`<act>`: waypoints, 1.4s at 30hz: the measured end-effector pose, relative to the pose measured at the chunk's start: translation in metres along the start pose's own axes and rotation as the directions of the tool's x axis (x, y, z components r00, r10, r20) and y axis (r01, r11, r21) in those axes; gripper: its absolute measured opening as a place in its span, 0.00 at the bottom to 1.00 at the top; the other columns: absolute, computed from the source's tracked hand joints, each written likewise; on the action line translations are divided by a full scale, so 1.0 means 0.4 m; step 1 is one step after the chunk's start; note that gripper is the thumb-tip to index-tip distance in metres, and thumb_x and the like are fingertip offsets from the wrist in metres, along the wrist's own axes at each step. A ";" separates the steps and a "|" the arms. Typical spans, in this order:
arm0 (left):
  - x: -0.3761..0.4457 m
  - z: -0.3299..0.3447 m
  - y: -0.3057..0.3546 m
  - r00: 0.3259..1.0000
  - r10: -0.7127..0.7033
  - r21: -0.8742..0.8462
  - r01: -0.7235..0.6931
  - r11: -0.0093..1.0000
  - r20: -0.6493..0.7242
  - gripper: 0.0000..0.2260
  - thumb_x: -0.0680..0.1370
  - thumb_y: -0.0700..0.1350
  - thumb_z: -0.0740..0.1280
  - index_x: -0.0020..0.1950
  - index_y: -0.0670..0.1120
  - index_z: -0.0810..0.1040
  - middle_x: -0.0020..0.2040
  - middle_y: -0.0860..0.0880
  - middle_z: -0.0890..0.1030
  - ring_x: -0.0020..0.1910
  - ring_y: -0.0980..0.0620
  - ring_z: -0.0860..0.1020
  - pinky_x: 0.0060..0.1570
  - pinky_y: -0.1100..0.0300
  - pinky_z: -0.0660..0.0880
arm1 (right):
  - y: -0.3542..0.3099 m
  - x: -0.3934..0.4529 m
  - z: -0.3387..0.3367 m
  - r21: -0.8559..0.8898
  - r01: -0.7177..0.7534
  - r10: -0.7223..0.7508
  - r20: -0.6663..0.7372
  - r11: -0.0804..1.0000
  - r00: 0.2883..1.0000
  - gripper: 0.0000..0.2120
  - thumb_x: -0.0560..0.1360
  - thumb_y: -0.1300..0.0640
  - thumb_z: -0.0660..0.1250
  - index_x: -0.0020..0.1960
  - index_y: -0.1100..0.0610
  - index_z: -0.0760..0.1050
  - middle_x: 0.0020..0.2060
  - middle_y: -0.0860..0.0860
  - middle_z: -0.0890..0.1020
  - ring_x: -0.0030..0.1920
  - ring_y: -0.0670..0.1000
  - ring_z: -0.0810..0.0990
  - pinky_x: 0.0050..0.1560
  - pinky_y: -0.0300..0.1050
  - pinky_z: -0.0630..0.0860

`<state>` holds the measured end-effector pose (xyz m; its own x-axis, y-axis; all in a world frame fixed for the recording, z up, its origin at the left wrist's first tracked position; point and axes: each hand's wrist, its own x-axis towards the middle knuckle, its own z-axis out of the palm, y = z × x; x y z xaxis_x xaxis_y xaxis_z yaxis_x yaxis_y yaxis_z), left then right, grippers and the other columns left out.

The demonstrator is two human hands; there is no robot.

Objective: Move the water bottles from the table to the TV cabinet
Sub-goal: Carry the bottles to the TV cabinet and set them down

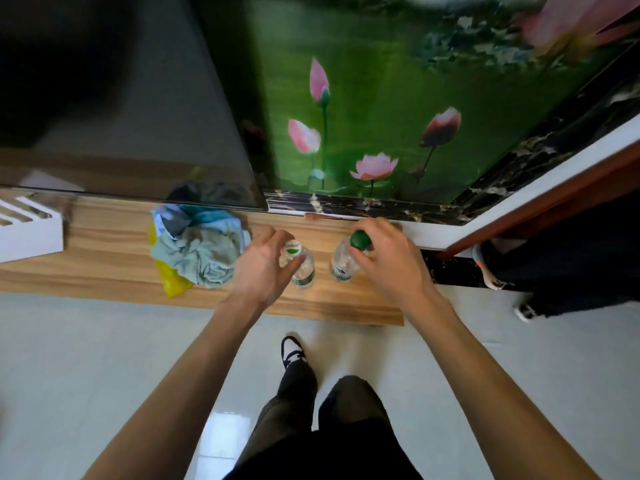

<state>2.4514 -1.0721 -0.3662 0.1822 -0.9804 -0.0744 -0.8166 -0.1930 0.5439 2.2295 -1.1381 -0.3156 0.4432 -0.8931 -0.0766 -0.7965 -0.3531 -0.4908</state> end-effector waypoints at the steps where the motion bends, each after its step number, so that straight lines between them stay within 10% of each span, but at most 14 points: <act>1: 0.024 0.015 -0.013 1.000 0.002 -0.001 -0.002 1.000 0.006 0.15 0.78 0.53 0.73 0.60 0.46 0.80 0.52 0.47 0.79 0.50 0.44 0.81 0.46 0.50 0.79 | 0.005 0.024 0.016 -0.010 0.002 -0.002 -0.001 1.000 1.000 0.13 0.79 0.51 0.70 0.61 0.51 0.74 0.55 0.48 0.79 0.50 0.54 0.81 0.47 0.55 0.78; 15: 0.302 0.338 -0.284 0.997 0.075 0.029 -0.074 0.997 -0.024 0.15 0.78 0.48 0.74 0.62 0.46 0.81 0.54 0.48 0.79 0.50 0.44 0.82 0.42 0.50 0.81 | 0.236 0.313 0.395 -0.014 -0.051 0.052 0.012 0.999 0.999 0.13 0.79 0.54 0.70 0.62 0.51 0.74 0.54 0.48 0.78 0.54 0.51 0.78 0.48 0.40 0.68; 25: 0.445 0.547 -0.405 0.990 0.137 0.081 -0.134 0.988 -0.028 0.15 0.78 0.48 0.73 0.64 0.48 0.79 0.55 0.48 0.79 0.54 0.44 0.80 0.46 0.50 0.81 | 0.390 0.478 0.638 -0.035 -0.019 0.019 0.007 0.999 1.000 0.12 0.78 0.54 0.71 0.61 0.53 0.76 0.54 0.50 0.78 0.53 0.52 0.78 0.49 0.46 0.75; 42: 0.492 0.592 -0.467 0.996 -0.079 0.121 0.084 0.989 -0.049 0.15 0.78 0.47 0.72 0.65 0.49 0.78 0.59 0.46 0.78 0.58 0.41 0.79 0.47 0.41 0.80 | 0.354 0.553 0.780 -0.001 0.127 -0.127 0.100 0.992 0.987 0.13 0.78 0.55 0.71 0.61 0.54 0.76 0.56 0.50 0.80 0.55 0.52 0.79 0.47 0.40 0.68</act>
<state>2.5101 -1.2382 -0.6802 0.2725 -0.9591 -0.0762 -0.8587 -0.2782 0.4304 2.3428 -1.2987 -0.6727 0.5793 -0.8089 -0.1001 -0.7341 -0.4645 -0.4954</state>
